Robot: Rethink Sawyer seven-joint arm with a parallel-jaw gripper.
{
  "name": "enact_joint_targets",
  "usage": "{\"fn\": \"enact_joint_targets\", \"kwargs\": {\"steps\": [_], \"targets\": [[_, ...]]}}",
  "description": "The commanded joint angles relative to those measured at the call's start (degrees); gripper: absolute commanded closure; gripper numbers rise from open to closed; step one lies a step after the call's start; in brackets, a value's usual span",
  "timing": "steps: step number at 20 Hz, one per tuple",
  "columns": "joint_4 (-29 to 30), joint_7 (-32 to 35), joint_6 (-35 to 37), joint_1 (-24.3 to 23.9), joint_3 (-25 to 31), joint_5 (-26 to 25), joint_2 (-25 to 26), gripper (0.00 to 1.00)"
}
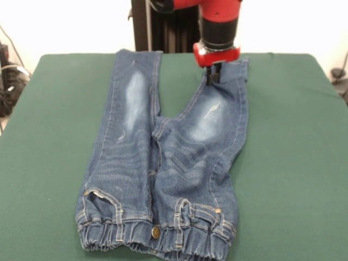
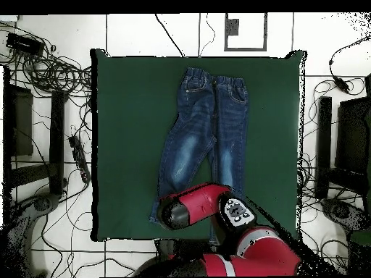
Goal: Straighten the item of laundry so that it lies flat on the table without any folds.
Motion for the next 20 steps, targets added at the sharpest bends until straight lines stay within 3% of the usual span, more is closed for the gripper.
{"fn": "enact_joint_targets", "kwargs": {"steps": [1,20], "targets": [[-12.18,-3.23,6.16,1.53,1.58,-2.74,18.54,1.0],[-8.18,-4.06,11.99,1.0,1.59,-2.7,15.74,1.0]]}}
